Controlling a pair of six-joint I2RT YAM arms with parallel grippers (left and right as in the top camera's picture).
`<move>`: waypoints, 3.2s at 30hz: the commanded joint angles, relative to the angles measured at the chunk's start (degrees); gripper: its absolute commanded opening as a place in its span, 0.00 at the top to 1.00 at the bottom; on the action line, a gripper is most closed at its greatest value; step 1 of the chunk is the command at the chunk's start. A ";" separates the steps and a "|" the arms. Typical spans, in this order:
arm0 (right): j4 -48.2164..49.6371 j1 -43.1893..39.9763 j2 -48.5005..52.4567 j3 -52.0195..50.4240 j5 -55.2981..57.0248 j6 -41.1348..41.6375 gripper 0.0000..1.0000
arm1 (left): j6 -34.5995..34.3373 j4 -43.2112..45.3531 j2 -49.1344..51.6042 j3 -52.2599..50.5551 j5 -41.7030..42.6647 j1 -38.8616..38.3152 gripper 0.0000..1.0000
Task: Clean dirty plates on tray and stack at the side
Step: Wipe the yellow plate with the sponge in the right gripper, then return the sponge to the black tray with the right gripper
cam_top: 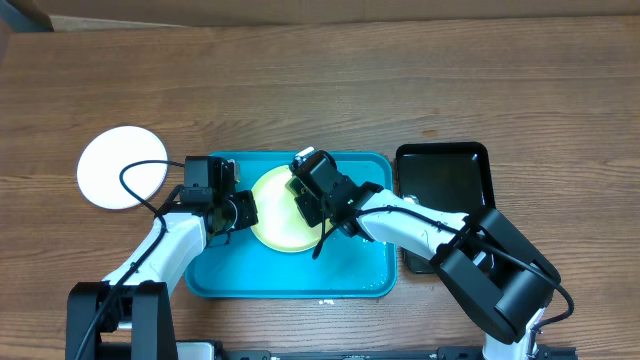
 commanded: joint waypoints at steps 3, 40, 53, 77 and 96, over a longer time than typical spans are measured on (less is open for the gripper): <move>1.53 0.59 2.95 -0.87 -13.20 3.37 0.96 | 1.16 0.09 0.37 -0.52 0.26 -0.39 0.96; -10.80 -7.58 -0.37 3.48 -14.88 10.97 0.96 | 1.16 -0.31 0.37 -0.52 0.24 -0.39 0.96; 1.46 -1.84 2.82 -4.44 -11.56 25.33 0.96 | 1.14 -0.13 0.37 -0.52 0.24 -0.39 0.96; 2.27 -11.74 -23.43 -4.74 -18.88 19.50 0.96 | 1.16 -0.13 0.37 -0.52 0.26 -0.39 0.96; -46.10 -33.83 -27.56 -6.25 9.66 16.11 0.96 | 1.97 -2.43 -12.17 -0.39 -4.87 -0.70 0.96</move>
